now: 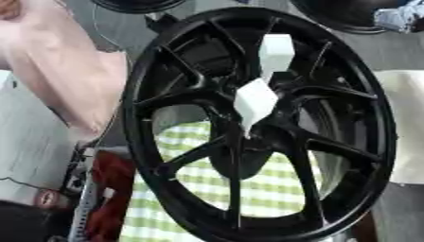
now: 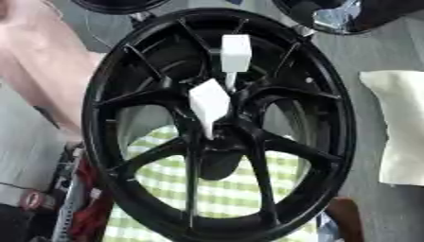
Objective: Pull the pin out of the wheel hub.
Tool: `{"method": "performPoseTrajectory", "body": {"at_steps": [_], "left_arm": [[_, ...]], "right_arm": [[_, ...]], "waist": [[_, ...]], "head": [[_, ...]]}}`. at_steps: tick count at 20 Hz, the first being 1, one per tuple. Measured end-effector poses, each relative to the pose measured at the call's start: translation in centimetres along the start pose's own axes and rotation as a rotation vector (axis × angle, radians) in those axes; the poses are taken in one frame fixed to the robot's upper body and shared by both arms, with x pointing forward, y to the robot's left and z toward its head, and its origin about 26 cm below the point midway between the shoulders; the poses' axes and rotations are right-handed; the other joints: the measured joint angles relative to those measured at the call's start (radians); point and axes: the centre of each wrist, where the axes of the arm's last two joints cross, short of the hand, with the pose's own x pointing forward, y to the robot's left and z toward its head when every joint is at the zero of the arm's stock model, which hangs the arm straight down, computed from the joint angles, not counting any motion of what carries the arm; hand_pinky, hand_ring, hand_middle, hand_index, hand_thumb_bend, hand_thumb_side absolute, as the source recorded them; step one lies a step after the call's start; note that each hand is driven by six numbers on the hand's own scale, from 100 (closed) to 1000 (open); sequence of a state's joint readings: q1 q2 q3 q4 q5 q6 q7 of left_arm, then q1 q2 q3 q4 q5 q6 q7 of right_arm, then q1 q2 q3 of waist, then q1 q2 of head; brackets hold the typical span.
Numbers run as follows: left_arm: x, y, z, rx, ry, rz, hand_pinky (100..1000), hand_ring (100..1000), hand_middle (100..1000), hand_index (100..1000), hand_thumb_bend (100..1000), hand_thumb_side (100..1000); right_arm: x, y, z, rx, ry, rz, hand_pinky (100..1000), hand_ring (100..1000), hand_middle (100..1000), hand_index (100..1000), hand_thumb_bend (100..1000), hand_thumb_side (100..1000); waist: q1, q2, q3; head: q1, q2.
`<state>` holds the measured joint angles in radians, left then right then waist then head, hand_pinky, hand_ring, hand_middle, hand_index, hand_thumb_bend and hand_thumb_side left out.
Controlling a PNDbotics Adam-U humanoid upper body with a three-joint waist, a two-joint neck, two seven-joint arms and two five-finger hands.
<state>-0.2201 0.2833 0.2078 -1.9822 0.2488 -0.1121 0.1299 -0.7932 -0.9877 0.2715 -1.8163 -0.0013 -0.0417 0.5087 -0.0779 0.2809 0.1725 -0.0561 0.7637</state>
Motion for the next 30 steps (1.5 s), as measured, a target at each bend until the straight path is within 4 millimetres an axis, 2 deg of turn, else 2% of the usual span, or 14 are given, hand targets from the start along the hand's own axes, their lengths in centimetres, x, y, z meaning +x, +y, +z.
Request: {"method": "performPoseTrajectory", "body": {"at_steps": [3, 5, 12, 23, 30], "left_arm": [[0.0, 0.0, 0.0, -0.003, 0.002, -0.001, 874, 625, 600, 778, 100, 854], [0.0, 0.0, 0.0, -0.004, 0.003, -0.003, 874, 625, 600, 778, 100, 854], [-0.1, 0.0, 0.1, -0.008, 0.008, -0.005, 875, 625, 601, 779, 100, 855], [-0.1, 0.1, 0.2, -0.021, 0.016, -0.010, 875, 626, 601, 778, 100, 855], [-0.1, 0.1, 0.2, -0.021, 0.017, -0.010, 876, 625, 602, 778, 100, 855]], "right_arm": [[0.1, -0.4, -0.8, 0.075, -0.012, 0.046, 862, 833, 722, 743, 387, 163], [0.1, -0.6, -1.3, 0.118, -0.017, 0.071, 862, 834, 724, 744, 367, 180], [-0.4, -0.7, -3.6, 0.201, -0.012, 0.098, 861, 843, 735, 763, 420, 165], [-1.4, 0.2, -8.0, 0.312, 0.054, 0.088, 874, 878, 775, 813, 476, 174], [-1.3, 0.4, -9.2, 0.395, 0.021, 0.041, 888, 913, 807, 838, 516, 170]], "waist": [[-0.005, -0.003, 0.000], [-0.006, -0.004, 0.001], [-0.009, -0.005, 0.001], [-0.012, -0.010, 0.000], [-0.014, -0.016, 0.000]], "head": [[-0.003, 0.000], [-0.004, 0.000], [-0.009, 0.000], [-0.009, 0.000], [-0.008, 0.000]]}}
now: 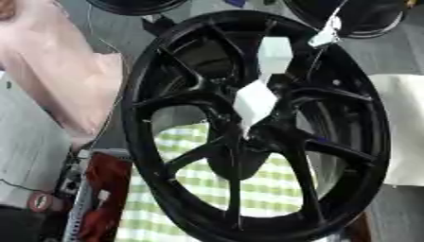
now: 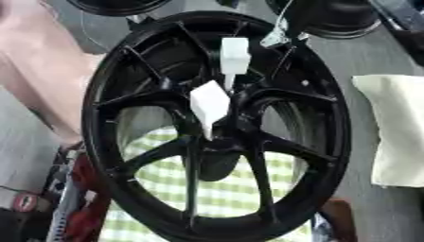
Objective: Pull the pin out of the wheel hub.
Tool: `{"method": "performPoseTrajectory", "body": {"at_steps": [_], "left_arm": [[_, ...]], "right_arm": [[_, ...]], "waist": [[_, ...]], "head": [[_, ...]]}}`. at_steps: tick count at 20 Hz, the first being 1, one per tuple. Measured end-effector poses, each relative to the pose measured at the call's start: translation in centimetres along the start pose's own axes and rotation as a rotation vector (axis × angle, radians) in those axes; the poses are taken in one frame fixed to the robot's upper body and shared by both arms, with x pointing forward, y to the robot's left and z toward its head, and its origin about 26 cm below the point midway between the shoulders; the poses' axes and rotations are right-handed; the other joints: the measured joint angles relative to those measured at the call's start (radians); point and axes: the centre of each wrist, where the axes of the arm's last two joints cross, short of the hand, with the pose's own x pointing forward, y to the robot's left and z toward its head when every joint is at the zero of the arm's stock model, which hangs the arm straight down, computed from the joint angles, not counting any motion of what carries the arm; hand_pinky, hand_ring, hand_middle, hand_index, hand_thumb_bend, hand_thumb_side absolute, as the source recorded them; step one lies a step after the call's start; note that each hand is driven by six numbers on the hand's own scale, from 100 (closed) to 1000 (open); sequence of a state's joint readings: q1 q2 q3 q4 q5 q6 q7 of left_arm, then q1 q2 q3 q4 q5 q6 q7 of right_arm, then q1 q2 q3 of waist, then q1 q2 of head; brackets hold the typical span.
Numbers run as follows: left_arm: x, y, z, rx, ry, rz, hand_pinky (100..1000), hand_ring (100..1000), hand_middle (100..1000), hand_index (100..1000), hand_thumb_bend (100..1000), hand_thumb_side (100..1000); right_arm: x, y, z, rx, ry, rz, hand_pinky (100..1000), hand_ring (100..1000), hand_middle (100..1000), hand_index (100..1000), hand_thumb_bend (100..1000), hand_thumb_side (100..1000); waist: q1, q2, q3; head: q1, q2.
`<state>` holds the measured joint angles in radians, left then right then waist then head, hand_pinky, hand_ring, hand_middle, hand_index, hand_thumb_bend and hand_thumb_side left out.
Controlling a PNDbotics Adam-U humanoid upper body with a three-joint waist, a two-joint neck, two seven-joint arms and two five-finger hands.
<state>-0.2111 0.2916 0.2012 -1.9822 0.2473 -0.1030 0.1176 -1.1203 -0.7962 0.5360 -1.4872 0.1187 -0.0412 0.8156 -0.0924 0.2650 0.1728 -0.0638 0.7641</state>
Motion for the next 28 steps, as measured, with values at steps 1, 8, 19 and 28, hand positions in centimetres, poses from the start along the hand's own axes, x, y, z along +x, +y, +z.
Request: {"method": "performPoseTrajectory", "body": {"at_steps": [1, 8, 19, 28], "left_arm": [[0.0, 0.0, 0.0, 0.000, 0.000, 0.000, 876, 625, 602, 779, 100, 856], [0.0, 0.1, 0.1, -0.003, 0.007, -0.001, 876, 625, 602, 779, 100, 855], [-0.1, 0.1, 0.1, -0.002, 0.010, -0.001, 877, 626, 602, 778, 100, 853], [-0.1, 0.1, 0.1, -0.003, 0.010, 0.002, 877, 626, 602, 778, 100, 854]], "right_arm": [[0.0, -0.1, 0.0, 0.010, -0.009, -0.008, 889, 915, 809, 840, 521, 162], [0.1, -1.0, 0.1, 0.052, -0.059, -0.063, 878, 915, 807, 848, 546, 187], [1.3, -0.5, -0.1, 0.069, -0.050, -0.132, 854, 902, 789, 851, 539, 250], [2.1, 0.4, -0.1, 0.005, 0.069, -0.151, 824, 870, 761, 831, 527, 295]], "waist": [[0.000, 0.000, 0.000], [-0.003, -0.002, -0.005], [-0.012, -0.003, -0.009], [-0.016, -0.003, -0.009]], "head": [[0.000, 0.000], [0.003, -0.002], [0.009, -0.002], [0.013, 0.000]]}}
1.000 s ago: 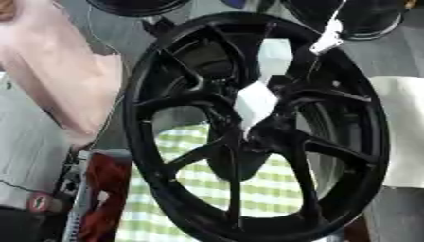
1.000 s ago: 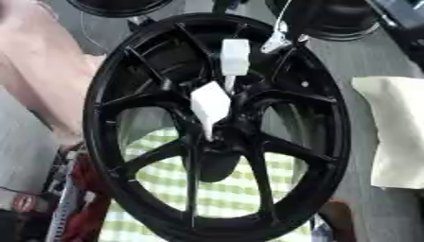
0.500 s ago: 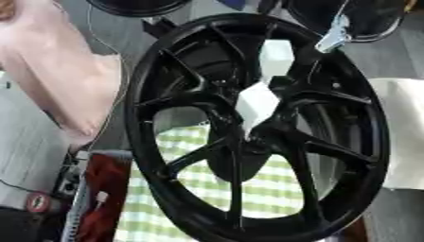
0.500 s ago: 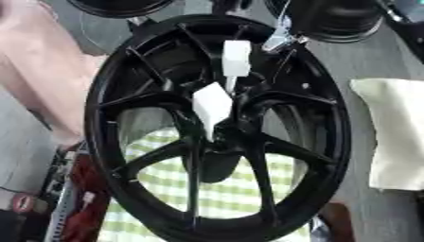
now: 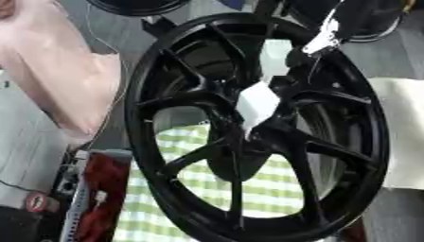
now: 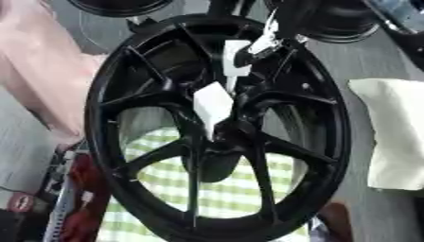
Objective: Pull the pin out of the wheel hub.
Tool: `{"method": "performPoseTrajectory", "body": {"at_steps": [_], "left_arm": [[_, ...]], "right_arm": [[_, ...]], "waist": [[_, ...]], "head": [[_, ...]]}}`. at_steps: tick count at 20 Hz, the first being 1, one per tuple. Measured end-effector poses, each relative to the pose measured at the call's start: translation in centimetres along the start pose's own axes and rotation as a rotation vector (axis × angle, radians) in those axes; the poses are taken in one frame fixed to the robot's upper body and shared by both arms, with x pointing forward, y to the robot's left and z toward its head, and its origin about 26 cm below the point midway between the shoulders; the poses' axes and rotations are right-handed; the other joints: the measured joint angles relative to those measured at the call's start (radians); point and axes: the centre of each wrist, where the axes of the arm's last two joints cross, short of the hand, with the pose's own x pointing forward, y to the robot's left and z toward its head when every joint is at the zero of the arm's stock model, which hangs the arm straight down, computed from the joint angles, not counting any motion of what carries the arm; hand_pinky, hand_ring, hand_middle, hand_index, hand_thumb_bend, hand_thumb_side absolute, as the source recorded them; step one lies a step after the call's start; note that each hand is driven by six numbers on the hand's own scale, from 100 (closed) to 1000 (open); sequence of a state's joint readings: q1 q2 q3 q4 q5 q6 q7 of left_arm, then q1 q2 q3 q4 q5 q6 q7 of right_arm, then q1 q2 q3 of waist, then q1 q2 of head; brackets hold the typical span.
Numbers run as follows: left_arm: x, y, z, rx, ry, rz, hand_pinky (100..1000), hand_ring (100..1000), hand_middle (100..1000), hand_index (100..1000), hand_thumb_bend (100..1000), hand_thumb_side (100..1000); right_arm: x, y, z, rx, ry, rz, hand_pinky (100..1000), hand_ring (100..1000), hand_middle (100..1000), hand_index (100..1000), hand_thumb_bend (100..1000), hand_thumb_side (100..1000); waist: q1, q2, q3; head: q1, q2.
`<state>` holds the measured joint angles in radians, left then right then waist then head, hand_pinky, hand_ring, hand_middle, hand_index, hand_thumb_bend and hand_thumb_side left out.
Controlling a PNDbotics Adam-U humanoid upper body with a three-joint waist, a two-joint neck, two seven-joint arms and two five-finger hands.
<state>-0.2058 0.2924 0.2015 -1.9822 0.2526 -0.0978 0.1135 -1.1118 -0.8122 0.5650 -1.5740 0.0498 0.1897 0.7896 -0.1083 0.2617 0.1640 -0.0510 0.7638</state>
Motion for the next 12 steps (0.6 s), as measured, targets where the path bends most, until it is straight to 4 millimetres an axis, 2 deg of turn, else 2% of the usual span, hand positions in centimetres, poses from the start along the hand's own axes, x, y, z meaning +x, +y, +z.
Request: {"method": "performPoseTrajectory", "body": {"at_steps": [6, 12], "left_arm": [[0.07, -0.07, -0.14, -0.003, -0.003, 0.004, 878, 627, 602, 778, 100, 855], [0.09, -0.09, -0.19, -0.004, -0.001, 0.008, 878, 627, 602, 778, 100, 854]], "right_arm": [[0.30, 0.66, -0.23, -0.026, 0.076, 0.011, 820, 869, 758, 829, 522, 306], [0.61, 1.13, -0.25, -0.016, 0.082, 0.018, 815, 865, 751, 825, 518, 310]], "waist": [[-0.005, 0.000, -0.001], [-0.007, 0.000, -0.001]], "head": [[0.004, 0.000], [0.009, 0.000]]}}
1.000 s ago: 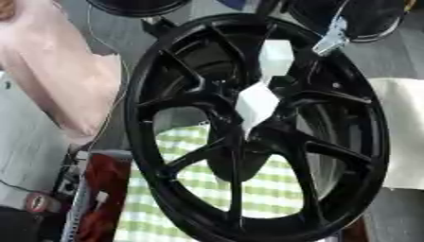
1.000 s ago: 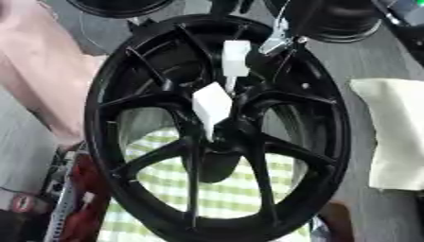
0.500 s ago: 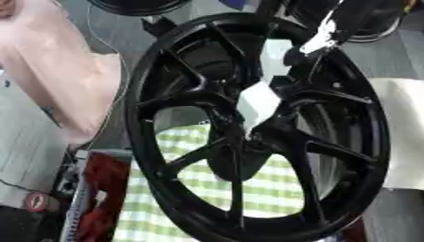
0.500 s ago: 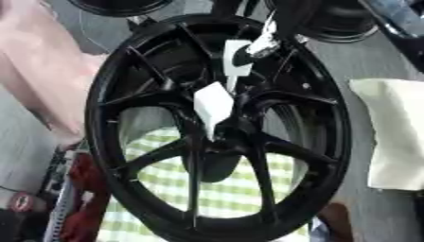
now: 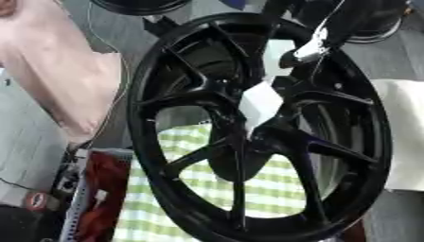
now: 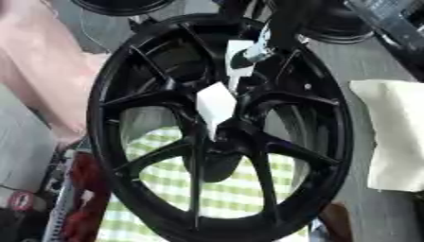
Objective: Pull the pin out of the wheel hub.
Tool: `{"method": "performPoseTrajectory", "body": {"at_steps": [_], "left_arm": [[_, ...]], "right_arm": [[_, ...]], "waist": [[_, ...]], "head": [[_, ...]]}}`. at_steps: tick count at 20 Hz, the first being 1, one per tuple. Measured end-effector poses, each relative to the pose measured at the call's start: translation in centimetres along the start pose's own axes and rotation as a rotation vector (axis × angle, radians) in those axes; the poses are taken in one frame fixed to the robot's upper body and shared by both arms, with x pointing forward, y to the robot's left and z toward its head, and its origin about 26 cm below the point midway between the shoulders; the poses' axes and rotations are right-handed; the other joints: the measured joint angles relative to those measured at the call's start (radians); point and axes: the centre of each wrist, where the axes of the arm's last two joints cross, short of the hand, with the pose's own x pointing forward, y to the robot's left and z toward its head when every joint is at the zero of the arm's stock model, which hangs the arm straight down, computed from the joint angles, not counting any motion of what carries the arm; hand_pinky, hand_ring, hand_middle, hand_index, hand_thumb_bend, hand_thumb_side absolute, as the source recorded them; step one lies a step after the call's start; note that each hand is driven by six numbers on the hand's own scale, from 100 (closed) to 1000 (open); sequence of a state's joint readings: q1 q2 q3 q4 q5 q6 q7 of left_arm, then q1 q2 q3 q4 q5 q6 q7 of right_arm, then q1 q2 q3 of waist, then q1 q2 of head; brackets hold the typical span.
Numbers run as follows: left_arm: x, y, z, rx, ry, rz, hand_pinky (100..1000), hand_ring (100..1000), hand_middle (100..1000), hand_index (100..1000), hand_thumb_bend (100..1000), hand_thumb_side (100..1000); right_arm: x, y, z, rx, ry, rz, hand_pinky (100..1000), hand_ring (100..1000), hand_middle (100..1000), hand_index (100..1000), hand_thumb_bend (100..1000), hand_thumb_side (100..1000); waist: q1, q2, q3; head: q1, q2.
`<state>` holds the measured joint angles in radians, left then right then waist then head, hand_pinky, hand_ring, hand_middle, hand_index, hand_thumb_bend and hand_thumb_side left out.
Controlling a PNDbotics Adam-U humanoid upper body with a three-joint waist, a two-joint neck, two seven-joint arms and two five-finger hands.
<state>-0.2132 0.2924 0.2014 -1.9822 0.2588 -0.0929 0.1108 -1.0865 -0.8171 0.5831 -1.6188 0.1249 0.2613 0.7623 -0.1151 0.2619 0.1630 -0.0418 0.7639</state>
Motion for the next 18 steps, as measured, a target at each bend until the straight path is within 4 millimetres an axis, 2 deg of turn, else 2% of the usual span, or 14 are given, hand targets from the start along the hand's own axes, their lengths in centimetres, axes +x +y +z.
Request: {"method": "performPoseTrajectory", "body": {"at_steps": [9, 18], "left_arm": [[0.1, -0.1, -0.2, -0.003, -0.004, 0.004, 879, 626, 602, 778, 100, 858], [0.1, -0.1, -0.2, -0.006, -0.003, 0.004, 880, 626, 602, 778, 100, 861]], "right_arm": [[0.6, 1.1, 1.3, -0.033, 0.015, 0.036, 797, 844, 707, 824, 536, 294], [0.5, 1.9, 1.6, -0.078, 0.055, 0.045, 782, 828, 678, 813, 535, 278]], "waist": [[-0.011, 0.003, 0.005], [-0.017, 0.016, 0.011]], "head": [[0.022, 0.000], [0.025, 0.000]]}}
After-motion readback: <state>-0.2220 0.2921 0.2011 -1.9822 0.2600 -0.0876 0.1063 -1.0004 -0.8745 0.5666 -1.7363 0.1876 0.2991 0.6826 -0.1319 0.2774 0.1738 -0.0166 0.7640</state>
